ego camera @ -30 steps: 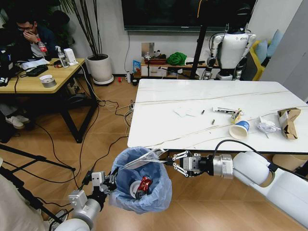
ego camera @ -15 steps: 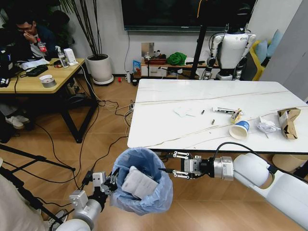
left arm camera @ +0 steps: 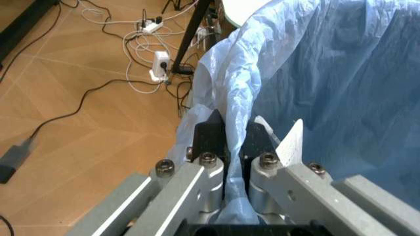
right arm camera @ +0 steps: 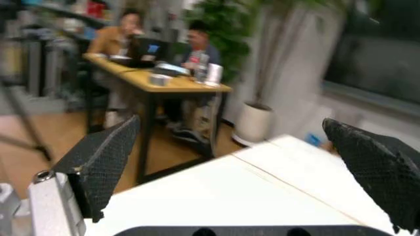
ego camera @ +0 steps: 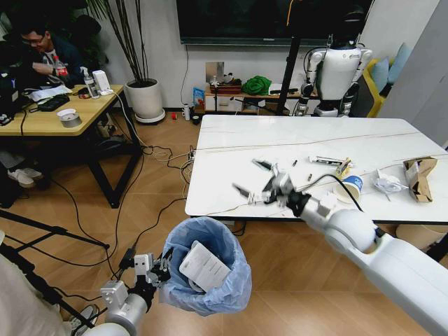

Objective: Pick up the trash bin and place the trash from the table into it.

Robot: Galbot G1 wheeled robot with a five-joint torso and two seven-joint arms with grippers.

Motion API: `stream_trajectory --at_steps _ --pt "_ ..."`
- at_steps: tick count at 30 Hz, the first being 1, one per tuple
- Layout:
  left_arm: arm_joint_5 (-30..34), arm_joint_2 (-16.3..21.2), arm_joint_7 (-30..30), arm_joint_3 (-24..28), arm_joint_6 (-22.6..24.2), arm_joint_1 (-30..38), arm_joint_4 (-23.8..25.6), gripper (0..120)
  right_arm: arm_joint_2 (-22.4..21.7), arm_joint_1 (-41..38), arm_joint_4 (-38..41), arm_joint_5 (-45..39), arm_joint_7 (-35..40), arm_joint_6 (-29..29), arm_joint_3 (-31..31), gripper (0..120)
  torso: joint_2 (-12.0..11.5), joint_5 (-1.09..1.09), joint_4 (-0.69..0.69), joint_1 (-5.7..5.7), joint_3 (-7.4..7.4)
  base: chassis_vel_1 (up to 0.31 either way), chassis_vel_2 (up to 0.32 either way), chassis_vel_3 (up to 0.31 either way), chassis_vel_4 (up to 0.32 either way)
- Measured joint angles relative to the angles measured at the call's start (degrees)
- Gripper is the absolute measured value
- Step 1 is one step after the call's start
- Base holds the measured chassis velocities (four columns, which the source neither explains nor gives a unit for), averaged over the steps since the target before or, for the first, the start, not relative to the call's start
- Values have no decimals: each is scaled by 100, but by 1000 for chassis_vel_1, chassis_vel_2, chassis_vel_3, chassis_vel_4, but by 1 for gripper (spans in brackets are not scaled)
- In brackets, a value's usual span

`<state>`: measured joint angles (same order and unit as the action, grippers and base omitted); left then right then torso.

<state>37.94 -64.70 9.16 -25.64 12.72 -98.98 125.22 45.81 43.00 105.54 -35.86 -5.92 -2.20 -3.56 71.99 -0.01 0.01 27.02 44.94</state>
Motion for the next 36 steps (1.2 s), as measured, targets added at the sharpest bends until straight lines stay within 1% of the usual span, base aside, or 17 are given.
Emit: stream_trajectory --at_steps 4,8,9,12,13,17,27,32,36 --pt "-51 -30 -13 -26 -9 -56 24 0 241 15 -216 -156 672 466 146 100 0 1 0 0 0 0 0 0 0" --pt "-79 -46 -21 -27 -15 -75 25 0 283 62 -396 -295 923 678 287 100 0 1 -1 0 0 0 0 0 0" --pt "-110 -71 -24 -20 -19 -82 27 0 323 64 -594 -456 1183 886 399 100 0 0 -2 0 0 0 0 0 0" --pt "-152 -93 -29 -12 -22 -118 37 0 370 -5 -766 -644 1465 1144 448 100 0 1 -2 0 0 0 0 0 0" --pt "-152 -93 -29 -12 -22 -118 37 0 370 -5 -766 -644 1465 1144 448 100 0 1 -2 0 0 0 0 0 0" --pt "-205 -111 -46 -32 -30 -212 84 0 391 -209 -1128 -1102 1831 1534 456 100 0 1 -1 0 0 0 0 0 0" --pt "-271 -134 -87 -145 -56 -403 186 0 546 -576 -2100 -1288 1953 1911 471 100 0 1 -1 0 0 0 0 0 0" --pt "-311 -159 -114 -169 -77 -453 203 0 639 -690 -2490 -1274 1957 1933 469 100 0 1 0 0 0 0 0 0 0" --pt "-317 -159 -119 -179 -86 -453 190 0 663 -715 -2647 -1307 1931 1933 470 100 0 1 -1 0 0 0 0 0 0"
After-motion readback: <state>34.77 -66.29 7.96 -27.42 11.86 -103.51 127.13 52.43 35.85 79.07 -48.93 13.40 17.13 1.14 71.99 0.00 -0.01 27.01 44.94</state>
